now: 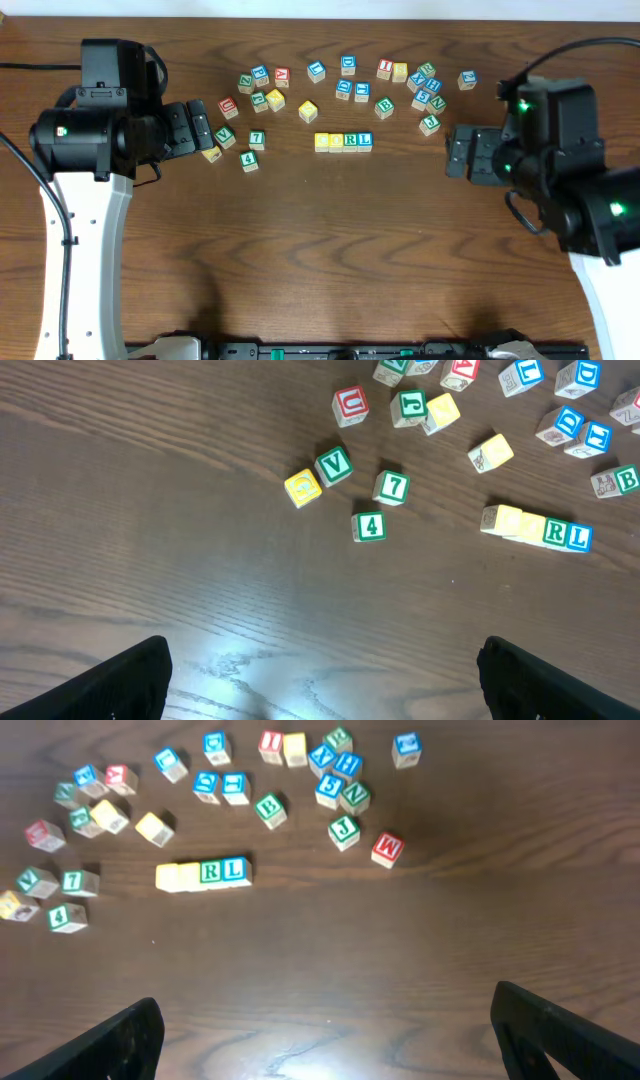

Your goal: Spell out CORL

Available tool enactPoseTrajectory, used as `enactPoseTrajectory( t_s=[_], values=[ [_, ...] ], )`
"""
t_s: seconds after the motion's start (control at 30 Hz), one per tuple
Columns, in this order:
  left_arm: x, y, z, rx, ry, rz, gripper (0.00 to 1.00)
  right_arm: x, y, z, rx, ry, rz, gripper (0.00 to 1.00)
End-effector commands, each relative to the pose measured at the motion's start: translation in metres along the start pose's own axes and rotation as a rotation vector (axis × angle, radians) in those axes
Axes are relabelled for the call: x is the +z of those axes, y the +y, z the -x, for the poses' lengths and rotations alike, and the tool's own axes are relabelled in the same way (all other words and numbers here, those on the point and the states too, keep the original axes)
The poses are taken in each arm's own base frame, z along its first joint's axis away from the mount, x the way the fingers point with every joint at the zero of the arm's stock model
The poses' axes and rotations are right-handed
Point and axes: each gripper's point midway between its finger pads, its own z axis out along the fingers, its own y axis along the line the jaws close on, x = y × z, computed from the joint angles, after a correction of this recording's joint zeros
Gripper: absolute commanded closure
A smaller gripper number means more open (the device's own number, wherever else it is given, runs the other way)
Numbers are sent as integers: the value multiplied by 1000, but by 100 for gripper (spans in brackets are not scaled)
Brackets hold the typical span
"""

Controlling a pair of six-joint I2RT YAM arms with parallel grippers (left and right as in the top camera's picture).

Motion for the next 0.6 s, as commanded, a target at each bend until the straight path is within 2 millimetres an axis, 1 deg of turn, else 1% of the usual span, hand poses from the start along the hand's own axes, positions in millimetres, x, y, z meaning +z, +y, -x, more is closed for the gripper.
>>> enactPoseTrajectory(
  t_s=[0.0,0.47,0.57],
  values=[
    [-8,3,4,3,-28,12,3,-6,-4,2,-13,-21,-18,1],
    [-8,3,4,3,-28,12,3,-5,-4,2,-13,-19,-19,1],
    [-8,3,4,3,-28,12,3,-5,-11,6,-11,-36,-61,1]
  ],
)
